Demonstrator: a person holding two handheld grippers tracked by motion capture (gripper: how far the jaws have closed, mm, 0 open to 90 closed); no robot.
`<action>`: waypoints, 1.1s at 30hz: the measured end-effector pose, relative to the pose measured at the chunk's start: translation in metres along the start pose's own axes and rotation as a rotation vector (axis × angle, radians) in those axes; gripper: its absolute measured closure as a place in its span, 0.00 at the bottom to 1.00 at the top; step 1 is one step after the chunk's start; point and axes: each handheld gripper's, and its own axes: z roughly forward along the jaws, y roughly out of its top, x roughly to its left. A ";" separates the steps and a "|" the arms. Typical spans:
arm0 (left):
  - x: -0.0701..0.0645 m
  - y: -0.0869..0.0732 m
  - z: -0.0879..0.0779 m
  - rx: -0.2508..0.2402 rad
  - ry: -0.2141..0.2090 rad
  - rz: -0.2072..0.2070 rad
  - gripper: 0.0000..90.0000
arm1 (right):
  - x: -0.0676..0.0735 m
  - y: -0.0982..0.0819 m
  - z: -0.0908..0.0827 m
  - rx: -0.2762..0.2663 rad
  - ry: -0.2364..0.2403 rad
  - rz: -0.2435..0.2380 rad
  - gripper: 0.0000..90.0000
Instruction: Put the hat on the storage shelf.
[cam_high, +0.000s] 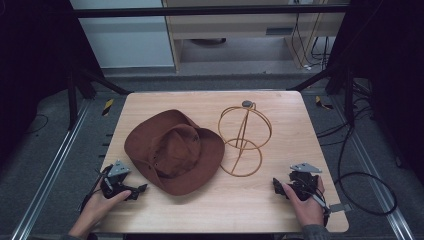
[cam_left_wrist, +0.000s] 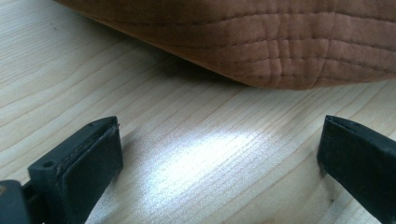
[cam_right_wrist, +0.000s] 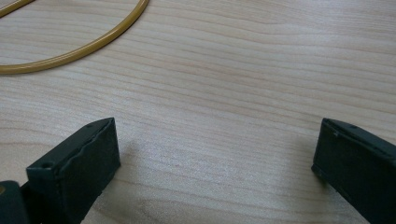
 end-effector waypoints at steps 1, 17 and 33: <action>0.000 0.000 0.000 0.001 -0.002 0.000 0.00 | 0.000 0.000 0.000 0.000 -0.001 0.001 0.01; -0.010 0.001 -0.030 -0.060 -0.033 -0.004 0.04 | 0.001 0.000 0.000 0.003 -0.001 0.006 0.01; -0.010 0.038 -0.054 -0.114 -0.047 0.030 0.04 | 0.001 0.000 0.000 0.004 -0.003 0.006 0.01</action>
